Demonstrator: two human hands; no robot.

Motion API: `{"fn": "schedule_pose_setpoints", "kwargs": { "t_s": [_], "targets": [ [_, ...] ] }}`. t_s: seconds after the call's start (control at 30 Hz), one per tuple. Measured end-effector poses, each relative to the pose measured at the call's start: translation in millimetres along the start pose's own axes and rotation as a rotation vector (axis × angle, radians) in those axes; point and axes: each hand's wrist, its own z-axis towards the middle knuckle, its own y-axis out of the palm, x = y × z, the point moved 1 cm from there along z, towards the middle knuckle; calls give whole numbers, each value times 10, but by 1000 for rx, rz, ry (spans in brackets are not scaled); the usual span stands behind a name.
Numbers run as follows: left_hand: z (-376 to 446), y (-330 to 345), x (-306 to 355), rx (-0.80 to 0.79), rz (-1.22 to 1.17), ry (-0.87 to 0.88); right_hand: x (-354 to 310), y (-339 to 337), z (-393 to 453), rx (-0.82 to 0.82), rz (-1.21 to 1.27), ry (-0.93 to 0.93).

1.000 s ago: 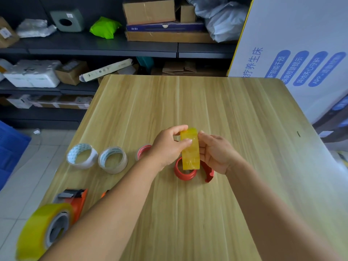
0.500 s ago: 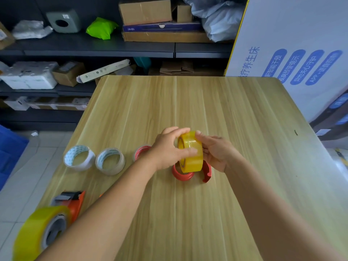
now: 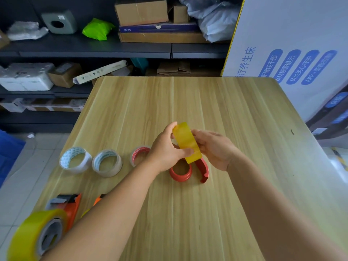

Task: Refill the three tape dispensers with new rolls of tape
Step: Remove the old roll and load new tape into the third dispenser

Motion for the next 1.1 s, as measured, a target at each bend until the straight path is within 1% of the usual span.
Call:
{"fn": "schedule_pose_setpoints", "kwargs": {
  "t_s": [0.07, 0.2, 0.27, 0.33, 0.4, 0.47, 0.57, 0.73, 0.77, 0.87, 0.97, 1.1],
  "targets": [
    [28, 13, 20, 28, -14, -29, 33, -12, -23, -73, -58, -49],
    [52, -23, 59, 41, 150, -17, 81, -33, 6, 43, -134, -77],
    [51, -96, 50, -32, 239, 51, 96, -85, 33, 117, -165, -72],
    [54, -168, 55, -159, 266, 115, 95, -137, 53, 196, -240, -62],
    [68, -205, 81, -248, 260, 141, 88, -141, 55, 182, -321, -45],
    [90, -211, 94, -262, 271, 143, 87, -109, 55, 123, -347, -45],
    [92, -201, 40, -215, 202, 102, 90, -55, 51, 85, -310, -83],
    [64, -166, -86, -114, 41, 0, 188, -59, 41, 86, -572, -106],
    [69, -151, -101, -101, 3, -29, 214, -43, 40, 103, -645, -134],
    [96, -105, -119, -33, -78, -124, 300, 40, 45, 201, -844, -294],
    [116, -98, -113, 82, -59, -200, 344, 105, 25, 267, -896, -388],
    [99, -61, -103, 203, -48, -302, 403, 223, 19, 221, -926, -400]
  ]
}}
